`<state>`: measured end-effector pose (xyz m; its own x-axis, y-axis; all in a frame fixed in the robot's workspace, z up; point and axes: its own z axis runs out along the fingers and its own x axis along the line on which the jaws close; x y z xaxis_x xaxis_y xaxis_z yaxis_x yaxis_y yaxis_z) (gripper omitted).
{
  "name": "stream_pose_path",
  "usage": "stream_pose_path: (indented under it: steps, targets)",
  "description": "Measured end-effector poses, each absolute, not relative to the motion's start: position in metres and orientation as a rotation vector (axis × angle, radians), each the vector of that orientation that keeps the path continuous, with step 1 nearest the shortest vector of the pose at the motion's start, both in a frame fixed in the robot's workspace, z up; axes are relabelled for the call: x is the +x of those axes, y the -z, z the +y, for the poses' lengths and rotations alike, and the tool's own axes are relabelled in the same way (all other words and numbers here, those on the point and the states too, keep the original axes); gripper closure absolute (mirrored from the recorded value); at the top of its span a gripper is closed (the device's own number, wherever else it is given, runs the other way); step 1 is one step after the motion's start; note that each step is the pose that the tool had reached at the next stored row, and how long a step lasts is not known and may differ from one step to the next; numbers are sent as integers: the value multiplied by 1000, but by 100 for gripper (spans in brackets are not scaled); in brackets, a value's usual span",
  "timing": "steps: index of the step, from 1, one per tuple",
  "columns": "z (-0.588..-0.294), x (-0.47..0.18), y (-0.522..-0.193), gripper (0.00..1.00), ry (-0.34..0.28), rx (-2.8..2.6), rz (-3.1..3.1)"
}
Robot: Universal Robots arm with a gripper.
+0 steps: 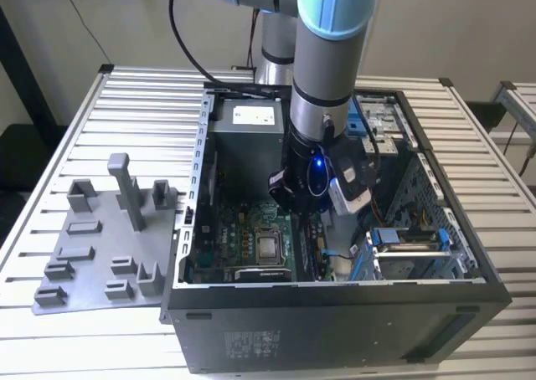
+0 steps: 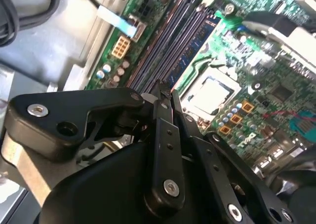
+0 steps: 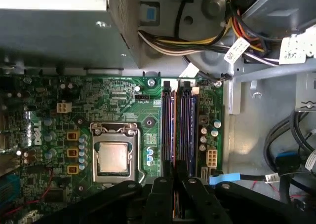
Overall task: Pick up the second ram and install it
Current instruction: 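Insert the second ram into the second slot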
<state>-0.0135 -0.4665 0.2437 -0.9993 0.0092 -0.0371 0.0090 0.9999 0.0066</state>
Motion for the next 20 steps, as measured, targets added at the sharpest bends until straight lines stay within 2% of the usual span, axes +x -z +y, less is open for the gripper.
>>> stream_pose_path:
  steps: [20]
  targets:
    - [-467, -14, -225, 86, -10, 96, 3103]
